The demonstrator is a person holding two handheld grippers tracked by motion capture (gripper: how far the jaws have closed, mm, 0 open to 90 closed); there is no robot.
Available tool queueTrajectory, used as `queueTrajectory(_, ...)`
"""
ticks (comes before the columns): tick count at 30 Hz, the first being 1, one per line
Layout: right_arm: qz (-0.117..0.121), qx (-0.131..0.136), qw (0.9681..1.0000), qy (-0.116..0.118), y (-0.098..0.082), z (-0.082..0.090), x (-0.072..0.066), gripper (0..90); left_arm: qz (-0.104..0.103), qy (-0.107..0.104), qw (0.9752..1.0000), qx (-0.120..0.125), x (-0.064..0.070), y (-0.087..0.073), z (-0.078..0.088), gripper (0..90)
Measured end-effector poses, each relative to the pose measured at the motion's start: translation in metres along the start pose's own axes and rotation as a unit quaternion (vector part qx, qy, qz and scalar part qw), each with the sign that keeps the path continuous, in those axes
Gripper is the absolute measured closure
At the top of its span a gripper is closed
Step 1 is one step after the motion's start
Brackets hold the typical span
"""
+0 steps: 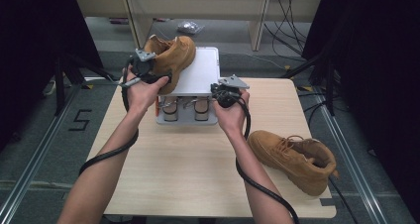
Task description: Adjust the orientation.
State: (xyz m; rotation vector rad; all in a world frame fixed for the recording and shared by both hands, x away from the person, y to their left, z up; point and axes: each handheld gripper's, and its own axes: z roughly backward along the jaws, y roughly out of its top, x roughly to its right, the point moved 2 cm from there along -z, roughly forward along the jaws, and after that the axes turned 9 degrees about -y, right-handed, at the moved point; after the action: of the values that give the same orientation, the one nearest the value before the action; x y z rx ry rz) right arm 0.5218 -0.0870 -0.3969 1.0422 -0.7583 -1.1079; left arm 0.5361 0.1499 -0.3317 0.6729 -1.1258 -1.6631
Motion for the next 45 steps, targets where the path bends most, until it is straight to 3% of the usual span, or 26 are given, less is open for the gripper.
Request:
queueTrajectory(12,0.002,0.002,1.0,0.003,0.0,0.0,0.001,85.2,0.002,0.041,0.9991,0.013,0.005,0.001,-0.003,25.0)
queueTrajectory(14,0.016,0.006,0.9998,0.003,0.0,-0.001,0.002,85.2,0.0,0.051,0.9986,0.015,0.004,0.001,-0.003,25.8)
queueTrajectory(16,0.004,0.002,1.0,0.001,0.0,0.0,0.0,85.2,0.001,0.05,0.9986,0.014,0.004,0.002,-0.003,25.8)
queueTrajectory(18,0.015,0.006,0.9999,0.002,0.0,-0.001,0.002,85.3,0.001,0.052,0.9986,0.013,0.003,0.002,-0.004,25.7)
queueTrajectory(26,0.016,0.006,0.9998,0.002,0.0,-0.001,0.002,85.3,0.007,0.064,0.9977,0.021,0.006,0.002,-0.01,25.3)
queueTrajectory(28,0.003,0.003,1.0,0.0,0.0,0.0,0.001,85.3,0.007,0.067,0.9975,0.021,0.006,0.003,-0.011,25.1)
queueTrajectory(30,0.015,0.006,0.9999,0.0,0.0,-0.001,0.002,85.3,0.007,0.07,0.9973,0.022,0.008,0.003,-0.012,24.7)
queueTrajectory(34,0.017,0.007,0.9998,0.001,0.0,-0.001,0.002,85.3,0.01,0.075,0.9968,0.026,0.01,0.002,-0.014,24.2)
queueTrajectory(38,0.004,0.002,1.0,0.001,0.0,0.0,0.001,85.2,0.011,0.068,0.9971,0.033,0.009,0.0,-0.013,23.4)
queueTrajectory(43,0.014,-0.001,0.9999,-0.001,0.002,0.0,0.002,81.1,0.02,0.029,0.999,0.029,0.001,0.001,-0.008,23.3)
queueTrajectory(45,0.006,-0.008,1.0,0.001,0.003,0.0,0.002,77.6,0.021,0.017,0.9993,0.024,-0.002,0.001,-0.003,24.3)
